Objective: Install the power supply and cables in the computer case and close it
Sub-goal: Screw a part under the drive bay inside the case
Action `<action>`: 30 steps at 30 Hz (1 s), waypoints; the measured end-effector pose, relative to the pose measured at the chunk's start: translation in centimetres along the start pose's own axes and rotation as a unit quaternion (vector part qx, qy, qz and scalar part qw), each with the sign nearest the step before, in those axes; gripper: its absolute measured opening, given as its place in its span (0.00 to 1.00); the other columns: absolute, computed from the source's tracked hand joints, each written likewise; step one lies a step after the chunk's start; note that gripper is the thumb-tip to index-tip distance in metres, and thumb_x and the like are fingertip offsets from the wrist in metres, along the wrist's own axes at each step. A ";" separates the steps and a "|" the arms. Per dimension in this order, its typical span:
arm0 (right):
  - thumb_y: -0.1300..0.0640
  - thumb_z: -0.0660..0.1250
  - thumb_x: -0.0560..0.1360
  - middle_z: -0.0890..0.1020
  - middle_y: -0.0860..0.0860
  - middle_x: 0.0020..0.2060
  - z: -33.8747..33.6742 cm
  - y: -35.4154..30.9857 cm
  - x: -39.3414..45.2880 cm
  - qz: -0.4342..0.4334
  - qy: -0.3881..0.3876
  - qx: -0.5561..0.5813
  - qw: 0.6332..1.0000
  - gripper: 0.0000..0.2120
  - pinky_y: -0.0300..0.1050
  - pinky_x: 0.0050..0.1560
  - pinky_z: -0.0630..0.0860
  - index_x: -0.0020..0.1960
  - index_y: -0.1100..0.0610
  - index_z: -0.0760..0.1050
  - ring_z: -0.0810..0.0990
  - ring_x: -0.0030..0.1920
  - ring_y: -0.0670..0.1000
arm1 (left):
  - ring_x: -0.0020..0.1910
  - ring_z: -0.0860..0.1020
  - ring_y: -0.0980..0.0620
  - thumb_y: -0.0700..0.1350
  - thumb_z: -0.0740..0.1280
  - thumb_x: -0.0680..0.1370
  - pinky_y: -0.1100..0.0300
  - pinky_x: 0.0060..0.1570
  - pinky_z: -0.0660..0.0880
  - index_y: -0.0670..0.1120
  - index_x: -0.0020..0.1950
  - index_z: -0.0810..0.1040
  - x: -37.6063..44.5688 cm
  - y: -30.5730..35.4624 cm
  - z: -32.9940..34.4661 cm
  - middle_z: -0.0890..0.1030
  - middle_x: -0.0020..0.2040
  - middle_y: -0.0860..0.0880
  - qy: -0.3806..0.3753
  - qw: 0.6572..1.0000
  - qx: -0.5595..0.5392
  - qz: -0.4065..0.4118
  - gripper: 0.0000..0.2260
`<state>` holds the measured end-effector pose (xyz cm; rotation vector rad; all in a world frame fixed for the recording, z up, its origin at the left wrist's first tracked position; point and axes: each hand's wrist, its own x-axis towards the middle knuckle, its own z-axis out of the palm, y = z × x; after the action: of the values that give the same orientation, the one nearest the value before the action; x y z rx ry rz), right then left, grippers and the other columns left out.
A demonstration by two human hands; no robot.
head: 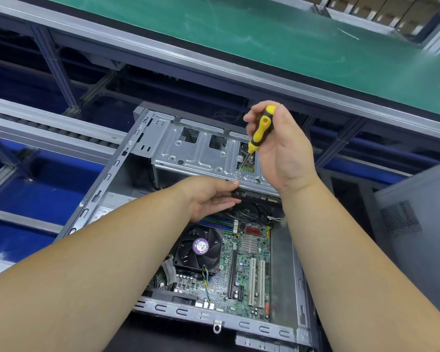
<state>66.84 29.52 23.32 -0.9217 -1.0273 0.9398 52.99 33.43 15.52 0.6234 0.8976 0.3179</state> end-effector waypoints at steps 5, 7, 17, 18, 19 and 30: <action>0.57 0.60 0.81 0.85 0.51 0.45 0.1 0.3 0.1 0.012 0.007 0.002 1.000 0.09 0.45 0.54 0.77 0.54 0.58 0.78 0.83 0.51 0.54 | 0.43 0.84 0.47 0.39 0.73 0.73 0.60 0.42 0.82 0.39 0.45 0.79 0.1 0.0 -0.1 0.83 0.44 0.41 0.003 1.000 0.000 0.002 0.06; 0.58 0.63 0.79 0.83 0.49 0.42 0.3 0.4 0.3 0.016 0.022 0.006 1.000 0.05 0.43 0.49 0.76 0.52 0.57 0.76 0.83 0.44 0.50 | 0.43 0.84 0.47 0.39 0.73 0.73 0.60 0.41 0.82 0.39 0.45 0.79 0.2 0.0 -0.1 0.82 0.46 0.41 0.002 1.000 0.001 0.003 0.06; 0.50 0.51 0.83 0.79 0.55 0.47 0.0 0.0 0.3 0.026 0.039 0.082 0.996 0.19 0.43 0.47 0.70 0.55 0.60 0.75 0.72 0.40 0.50 | 0.41 0.84 0.48 0.39 0.73 0.72 0.61 0.40 0.82 0.39 0.45 0.79 0.1 0.0 -0.1 0.83 0.42 0.42 0.002 1.000 0.001 0.002 0.06; 0.51 0.51 0.83 0.79 0.55 0.48 -0.1 0.1 0.2 0.027 0.035 0.078 0.996 0.18 0.45 0.51 0.72 0.55 0.61 0.75 0.74 0.43 0.51 | 0.41 0.84 0.48 0.39 0.73 0.72 0.61 0.40 0.82 0.39 0.45 0.79 0.1 0.0 -0.1 0.83 0.42 0.42 0.002 1.000 0.001 0.001 0.06; 0.52 0.52 0.83 0.80 0.56 0.48 -0.1 0.2 0.1 0.026 0.029 0.072 0.997 0.16 0.48 0.57 0.74 0.55 0.61 0.75 0.76 0.47 0.53 | 0.41 0.84 0.48 0.39 0.73 0.73 0.61 0.40 0.82 0.39 0.45 0.79 0.1 0.0 -0.1 0.83 0.42 0.42 0.003 1.000 0.001 0.001 0.06; 0.52 0.58 0.81 0.77 0.51 0.37 0.7 0.2 0.5 0.013 0.014 0.005 1.000 0.08 0.40 0.41 0.69 0.48 0.56 0.72 0.70 0.35 0.49 | 0.41 0.84 0.48 0.39 0.73 0.73 0.61 0.40 0.82 0.39 0.44 0.79 0.0 0.0 0.0 0.84 0.40 0.43 0.001 1.000 0.002 -0.003 0.05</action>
<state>66.25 30.18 23.44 -0.9389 -0.9882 0.9518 53.00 33.43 15.58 0.6253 0.9013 0.3115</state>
